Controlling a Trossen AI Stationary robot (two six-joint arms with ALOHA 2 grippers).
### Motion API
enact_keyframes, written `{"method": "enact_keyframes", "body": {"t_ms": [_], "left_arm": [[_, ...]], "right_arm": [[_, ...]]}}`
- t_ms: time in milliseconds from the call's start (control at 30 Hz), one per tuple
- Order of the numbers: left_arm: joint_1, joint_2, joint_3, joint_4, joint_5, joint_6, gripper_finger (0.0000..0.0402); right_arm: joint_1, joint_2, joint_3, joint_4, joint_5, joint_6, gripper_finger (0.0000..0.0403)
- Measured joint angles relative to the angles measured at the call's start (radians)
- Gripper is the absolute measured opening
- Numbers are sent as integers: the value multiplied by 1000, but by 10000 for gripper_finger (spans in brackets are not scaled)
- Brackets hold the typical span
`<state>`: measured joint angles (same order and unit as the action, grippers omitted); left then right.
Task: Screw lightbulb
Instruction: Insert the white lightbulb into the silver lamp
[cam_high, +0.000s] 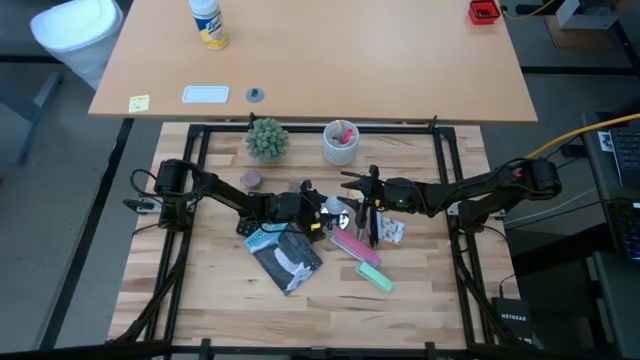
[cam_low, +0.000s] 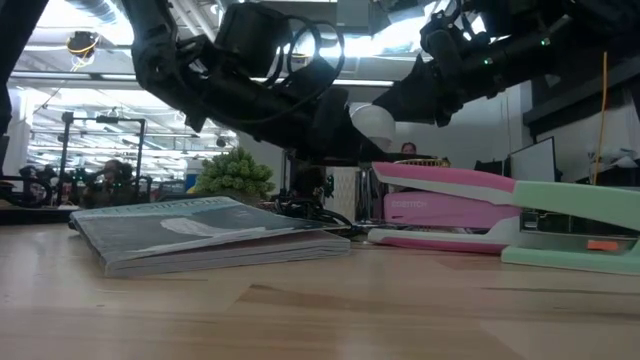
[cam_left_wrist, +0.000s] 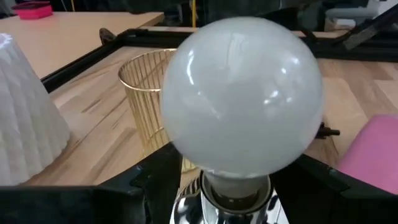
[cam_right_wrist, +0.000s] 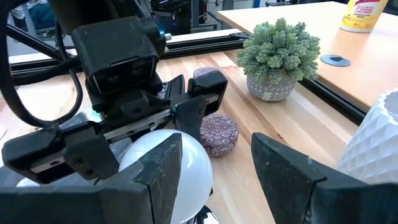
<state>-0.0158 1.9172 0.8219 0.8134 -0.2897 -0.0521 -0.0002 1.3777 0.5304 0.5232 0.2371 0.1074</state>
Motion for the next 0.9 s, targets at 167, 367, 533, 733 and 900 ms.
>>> {"method": "enact_keyframes", "body": {"t_ms": [167, 367, 533, 733, 900], "left_arm": [[-5, 0, 0, -10, -5, 0, 224], [-19, 0, 0, -19, -10, -1, 224], [-33, -13, 0, -38, -11, -1, 224], [-32, -103, 0, -208, -8, -54, 224], [-33, -166, 0, -360, -6, -95, 224]], "right_arm": [[0, 0, 0, 0, 0, 0, 200], [0, 0, 0, 0, -1, 0, 200], [1, 0, 0, 0, -3, 0, 200], [0, 0, 0, 1, -2, 0, 200], [0, 0, 0, 1, -2, 0, 200]]}}
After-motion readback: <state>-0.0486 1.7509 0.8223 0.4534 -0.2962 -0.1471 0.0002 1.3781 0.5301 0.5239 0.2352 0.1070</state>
